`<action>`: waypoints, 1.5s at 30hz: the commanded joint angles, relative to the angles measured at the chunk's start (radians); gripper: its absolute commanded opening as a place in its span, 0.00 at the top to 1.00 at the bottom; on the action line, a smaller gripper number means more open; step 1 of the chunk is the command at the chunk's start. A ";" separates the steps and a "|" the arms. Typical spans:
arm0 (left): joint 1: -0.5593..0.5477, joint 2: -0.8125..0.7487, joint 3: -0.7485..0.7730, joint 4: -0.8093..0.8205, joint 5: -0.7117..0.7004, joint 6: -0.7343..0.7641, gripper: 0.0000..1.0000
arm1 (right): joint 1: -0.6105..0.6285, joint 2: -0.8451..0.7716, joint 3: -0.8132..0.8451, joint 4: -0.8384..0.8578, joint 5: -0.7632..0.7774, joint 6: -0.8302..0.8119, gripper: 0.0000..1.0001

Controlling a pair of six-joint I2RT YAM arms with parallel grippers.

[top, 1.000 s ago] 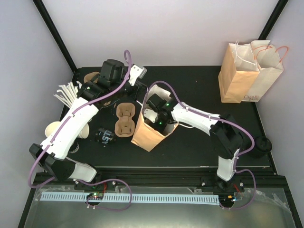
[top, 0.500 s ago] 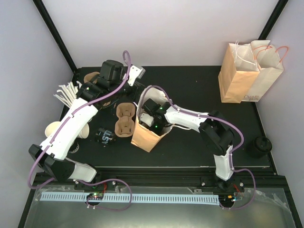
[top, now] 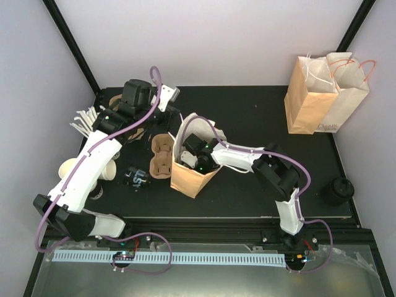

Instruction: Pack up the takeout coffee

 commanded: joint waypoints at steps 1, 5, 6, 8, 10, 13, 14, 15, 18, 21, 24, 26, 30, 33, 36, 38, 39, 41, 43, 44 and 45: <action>0.028 -0.036 -0.021 0.012 -0.002 -0.014 0.99 | 0.035 0.119 -0.070 0.052 0.046 0.032 0.68; 0.041 -0.046 -0.050 0.025 0.010 -0.028 0.98 | 0.046 0.150 -0.088 0.100 0.068 0.055 0.67; 0.043 -0.048 -0.056 0.028 0.013 -0.029 0.98 | 0.049 0.158 -0.094 0.112 0.072 0.061 0.67; 0.046 -0.050 -0.063 0.032 0.019 -0.031 0.98 | 0.056 0.173 -0.106 0.140 0.086 0.074 0.67; 0.049 -0.050 -0.065 0.036 0.026 -0.032 0.98 | 0.064 0.195 -0.116 0.167 0.107 0.084 0.67; 0.052 -0.053 -0.063 0.037 0.031 -0.035 0.98 | 0.078 0.227 -0.124 0.194 0.153 0.101 0.66; 0.052 -0.053 -0.064 0.037 0.033 -0.035 0.98 | 0.083 0.234 -0.127 0.200 0.169 0.106 0.67; 0.054 -0.052 -0.065 0.036 0.033 -0.036 0.99 | 0.088 0.240 -0.131 0.206 0.186 0.111 0.66; 0.056 -0.054 -0.066 0.034 0.034 -0.036 0.98 | 0.095 0.239 -0.142 0.209 0.200 0.120 0.66; 0.057 -0.055 -0.067 0.035 0.038 -0.039 0.98 | 0.095 0.202 -0.166 0.204 0.217 0.125 0.64; 0.057 -0.051 -0.068 0.037 0.047 -0.041 0.98 | 0.093 0.149 -0.183 0.181 0.206 0.132 0.63; 0.057 -0.050 -0.067 0.035 0.052 -0.042 0.98 | 0.093 0.127 -0.167 0.108 0.180 0.137 0.62; 0.061 -0.048 -0.065 0.039 0.053 -0.041 0.98 | 0.091 0.078 -0.137 -0.046 0.166 0.164 0.63; 0.067 -0.043 -0.060 0.045 0.055 -0.044 0.98 | 0.091 0.033 -0.147 -0.106 0.126 0.190 0.62; 0.078 -0.035 -0.051 0.046 0.058 -0.051 0.99 | 0.093 0.012 -0.165 -0.154 0.078 0.219 0.62; 0.088 -0.031 -0.046 0.048 0.067 -0.056 0.98 | 0.094 -0.005 -0.185 -0.177 0.052 0.237 0.62; 0.091 -0.030 -0.044 0.049 0.071 -0.058 0.98 | 0.095 -0.016 -0.197 -0.186 0.041 0.245 0.62; 0.098 -0.026 -0.037 0.053 0.079 -0.061 0.98 | 0.096 -0.045 -0.220 -0.205 0.025 0.262 0.62; 0.101 -0.020 -0.035 0.060 0.091 -0.063 0.98 | 0.097 -0.068 -0.235 -0.223 0.012 0.275 0.62; 0.101 -0.016 -0.035 0.064 0.099 -0.066 0.99 | 0.100 -0.076 -0.241 -0.230 0.009 0.281 0.62; 0.101 -0.012 -0.038 0.069 0.114 -0.066 0.98 | 0.101 -0.083 -0.247 -0.235 0.011 0.286 0.62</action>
